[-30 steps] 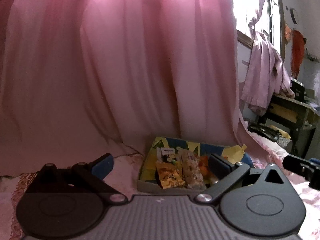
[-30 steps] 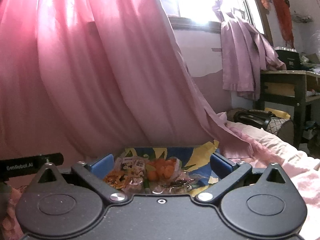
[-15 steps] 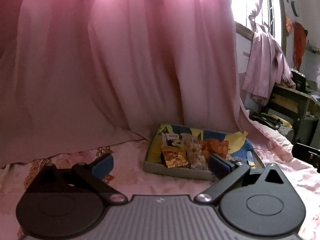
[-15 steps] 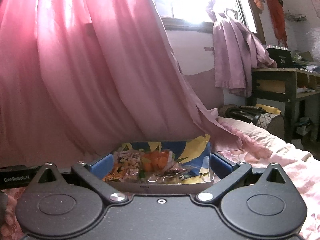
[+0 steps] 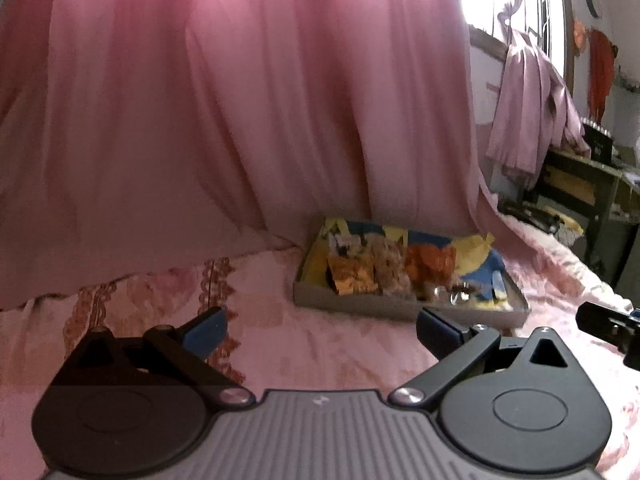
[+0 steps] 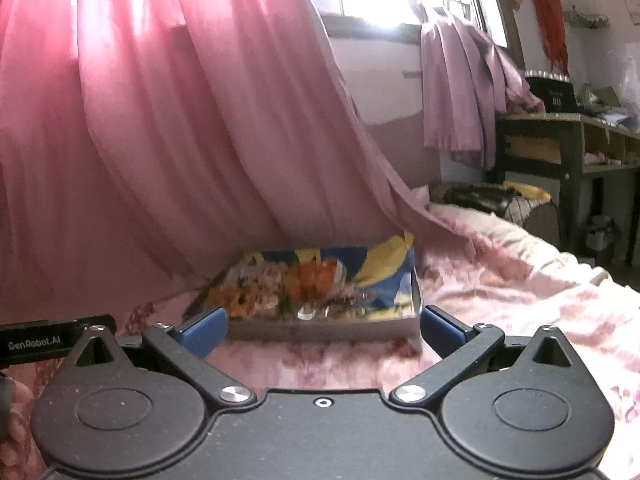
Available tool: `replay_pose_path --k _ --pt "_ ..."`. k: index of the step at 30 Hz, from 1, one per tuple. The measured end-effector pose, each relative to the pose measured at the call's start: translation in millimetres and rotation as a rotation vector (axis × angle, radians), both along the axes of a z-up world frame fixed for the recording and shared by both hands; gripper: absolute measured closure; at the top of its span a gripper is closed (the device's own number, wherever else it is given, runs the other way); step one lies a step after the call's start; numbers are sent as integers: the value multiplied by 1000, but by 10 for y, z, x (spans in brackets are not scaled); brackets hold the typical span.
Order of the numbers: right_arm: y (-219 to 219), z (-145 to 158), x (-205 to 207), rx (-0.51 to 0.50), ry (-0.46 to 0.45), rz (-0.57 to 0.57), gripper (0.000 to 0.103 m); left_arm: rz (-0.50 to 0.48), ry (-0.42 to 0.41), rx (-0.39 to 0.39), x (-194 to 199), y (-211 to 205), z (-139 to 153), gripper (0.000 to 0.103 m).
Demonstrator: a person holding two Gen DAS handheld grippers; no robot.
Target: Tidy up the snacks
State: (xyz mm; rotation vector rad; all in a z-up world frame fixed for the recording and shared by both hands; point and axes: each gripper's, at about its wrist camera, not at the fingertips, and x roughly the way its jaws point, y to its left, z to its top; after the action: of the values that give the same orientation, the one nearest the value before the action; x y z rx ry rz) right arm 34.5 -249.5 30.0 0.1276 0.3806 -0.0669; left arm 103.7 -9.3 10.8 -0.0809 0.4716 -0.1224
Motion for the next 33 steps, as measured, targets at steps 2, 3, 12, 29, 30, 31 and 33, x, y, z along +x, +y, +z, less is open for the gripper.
replay_pose_path --k 2,3,12,29,30,31,33 --pt "20 -32 -23 3 20 -1 1 1 16 11 -46 -10 -31 0" --pt "26 -47 -36 5 28 -2 1 1 22 18 -70 -20 -45 0" --pt "69 -190 -97 16 124 -28 1 -9 62 84 -189 -110 -126 0" --pt "66 -247 -115 5 168 -53 1 -10 102 108 -188 -133 -169 0" --pt "67 -250 -116 3 169 -52 1 -11 101 108 -188 -132 -168 0" --pt "71 -250 -117 2 170 -52 1 -11 100 108 -191 -132 -166 0" --pt "75 -250 -114 1 171 -52 1 -10 99 106 -190 -129 -161 0"
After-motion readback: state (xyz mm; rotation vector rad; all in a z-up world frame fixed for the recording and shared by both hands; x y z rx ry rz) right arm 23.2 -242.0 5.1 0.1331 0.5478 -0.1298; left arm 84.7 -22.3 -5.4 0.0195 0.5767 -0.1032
